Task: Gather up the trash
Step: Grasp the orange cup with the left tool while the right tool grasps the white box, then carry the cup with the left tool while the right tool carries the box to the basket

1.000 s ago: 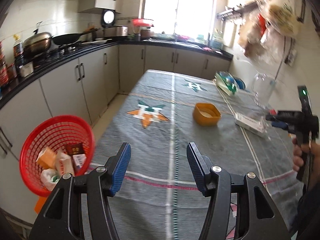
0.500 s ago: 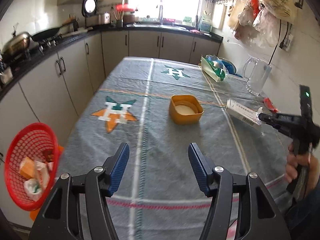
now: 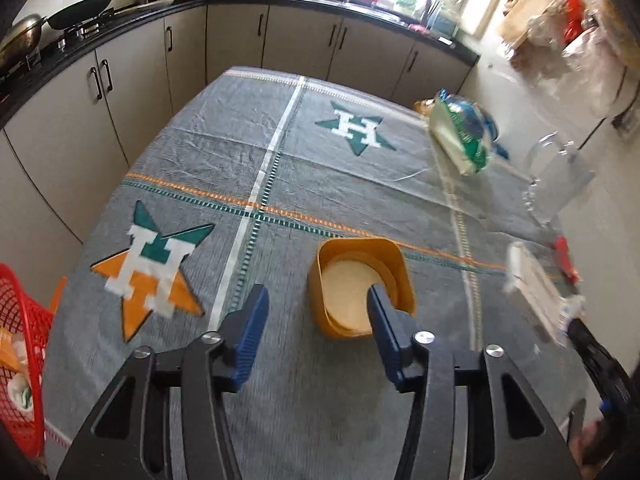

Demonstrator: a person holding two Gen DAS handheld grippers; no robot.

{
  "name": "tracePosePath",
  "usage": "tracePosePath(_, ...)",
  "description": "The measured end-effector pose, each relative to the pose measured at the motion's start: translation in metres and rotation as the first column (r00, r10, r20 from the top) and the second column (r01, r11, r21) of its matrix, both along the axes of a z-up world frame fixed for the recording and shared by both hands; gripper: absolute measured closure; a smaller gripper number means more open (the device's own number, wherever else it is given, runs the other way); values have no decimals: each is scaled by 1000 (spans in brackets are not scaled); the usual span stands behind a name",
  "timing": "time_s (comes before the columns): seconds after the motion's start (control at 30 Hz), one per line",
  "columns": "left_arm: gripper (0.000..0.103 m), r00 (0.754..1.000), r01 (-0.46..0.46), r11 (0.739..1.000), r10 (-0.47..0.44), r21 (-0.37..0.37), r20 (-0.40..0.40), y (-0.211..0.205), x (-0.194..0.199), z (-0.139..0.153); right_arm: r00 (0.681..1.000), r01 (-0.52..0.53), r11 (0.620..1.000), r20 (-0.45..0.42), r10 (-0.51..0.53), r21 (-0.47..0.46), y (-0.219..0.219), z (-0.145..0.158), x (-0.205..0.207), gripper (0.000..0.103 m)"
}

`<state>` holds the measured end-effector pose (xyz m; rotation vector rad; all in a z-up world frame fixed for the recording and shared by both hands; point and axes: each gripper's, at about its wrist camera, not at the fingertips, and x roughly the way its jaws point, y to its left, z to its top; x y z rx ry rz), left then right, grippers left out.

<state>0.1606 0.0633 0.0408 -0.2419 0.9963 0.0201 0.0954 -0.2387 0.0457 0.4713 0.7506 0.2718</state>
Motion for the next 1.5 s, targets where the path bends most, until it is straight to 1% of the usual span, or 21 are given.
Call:
tracePosePath(0.03, 57, 1000, 4, 1000, -4, 1, -12, -1, 4, -3, 1000, -3, 1000, 2, 3, 1, 0, 0, 1, 97)
tracePosePath(0.1, 77, 999, 9, 1000, -9, 11, -40, -4, 12, -12, 1000, -7, 1000, 2, 7, 5, 1, 1, 1, 96)
tracePosePath(0.13, 81, 999, 15, 1000, -15, 5, -50, -5, 15, -16, 1000, -11, 1000, 3, 11, 9, 2, 1, 1, 96)
tracePosePath(0.17, 88, 998, 20, 1000, -20, -1, -57, -6, 16, -19, 1000, -11, 1000, 6, 11, 9, 2, 2, 0, 96)
tracePosePath(0.2, 93, 998, 19, 1000, -19, 9, -58, -7, 16, -20, 1000, -11, 1000, 7, 11, 9, 2, 2, 0, 96)
tracePosePath(0.27, 97, 998, 25, 1000, -24, 18, -53, -7, 13, -22, 1000, -15, 1000, 10, 15, 7, 3, 2, 0, 96)
tracePosePath(0.33, 97, 999, 30, 999, -29, 11, -39, -7, 4, -20, 1000, -20, 1000, 10, 20, 8, 4, 2, 0, 96)
tracePosePath(0.47, 97, 999, 40, 999, -41, 21, 26, -5, -29, -9, 999, -39, 999, 26, 39, -8, 11, 4, -2, 96)
tracePosePath(0.63, 97, 994, 28, 999, -31, 35, 109, 3, -76, 6, 992, -101, 993, 72, 105, -61, 36, 9, -9, 96)
tracePosePath(0.77, 97, 987, 8, 997, -19, 71, 162, 6, -110, 14, 982, -144, 985, 112, 155, -95, 52, 13, -17, 96)
tracePosePath(0.87, 97, 983, 4, 997, -17, 74, 181, 9, -127, 15, 973, -173, 979, 136, 186, -105, 60, 14, -21, 96)
tracePosePath(1.0, 97, 980, -5, 997, -10, 74, 197, 13, -144, 13, 967, -194, 973, 140, 211, -125, 68, 12, -24, 96)
tracePosePath(1.5, 97, 974, -71, 995, 54, 72, 222, 35, -177, 5, 935, -284, 946, 173, 310, -159, 95, 12, -33, 96)
